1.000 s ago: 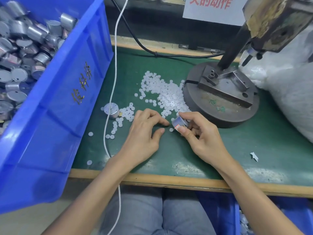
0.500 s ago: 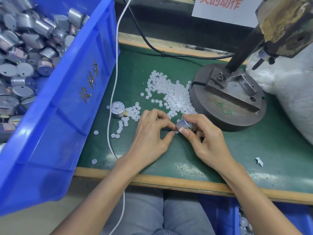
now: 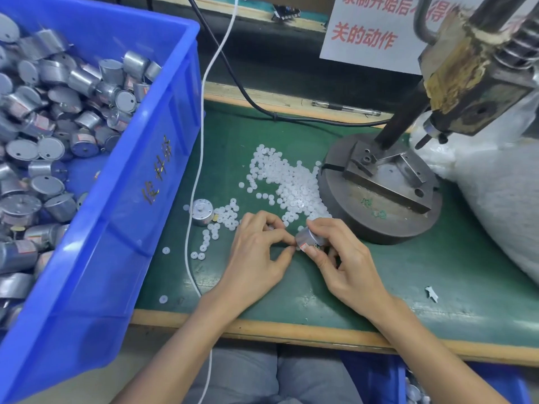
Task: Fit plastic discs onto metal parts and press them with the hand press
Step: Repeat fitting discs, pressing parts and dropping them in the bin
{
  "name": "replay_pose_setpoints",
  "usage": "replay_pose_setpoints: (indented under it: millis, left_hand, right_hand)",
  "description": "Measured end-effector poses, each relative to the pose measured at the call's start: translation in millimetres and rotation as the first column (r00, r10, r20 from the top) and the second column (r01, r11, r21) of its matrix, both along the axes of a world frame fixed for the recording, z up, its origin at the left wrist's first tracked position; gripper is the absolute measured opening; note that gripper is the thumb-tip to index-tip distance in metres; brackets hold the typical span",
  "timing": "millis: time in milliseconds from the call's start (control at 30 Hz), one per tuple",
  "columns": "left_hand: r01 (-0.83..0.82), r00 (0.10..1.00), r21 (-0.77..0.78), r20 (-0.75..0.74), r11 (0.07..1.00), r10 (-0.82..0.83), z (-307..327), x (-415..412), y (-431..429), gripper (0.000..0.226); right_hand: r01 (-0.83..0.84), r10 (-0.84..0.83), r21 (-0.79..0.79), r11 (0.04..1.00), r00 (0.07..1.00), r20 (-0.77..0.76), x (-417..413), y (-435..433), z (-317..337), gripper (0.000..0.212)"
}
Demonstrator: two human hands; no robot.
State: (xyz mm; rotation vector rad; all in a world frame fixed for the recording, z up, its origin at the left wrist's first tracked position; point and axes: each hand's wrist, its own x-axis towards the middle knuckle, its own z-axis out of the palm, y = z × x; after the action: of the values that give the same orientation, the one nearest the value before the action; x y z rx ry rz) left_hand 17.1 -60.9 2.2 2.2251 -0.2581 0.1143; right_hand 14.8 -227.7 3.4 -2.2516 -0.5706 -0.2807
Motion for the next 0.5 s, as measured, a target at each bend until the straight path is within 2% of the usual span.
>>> replay_pose_setpoints:
  millis: [333,500]
  left_hand:
    - [-0.01,1.0,0.011,-0.013,1.0,0.01,1.5,-1.2,-0.7,0.009]
    - [-0.024,0.999,-0.009,-0.037,1.0,0.023,4.4,-1.7,-2.1,0.007]
  right_hand:
    - [-0.044,0.045,-0.02,0.999,0.997,0.058,1.2,-0.4,-4.5,0.026]
    - [-0.047,0.058,-0.091,0.995,0.991,0.124,-1.7,0.7,-4.4,0.029]
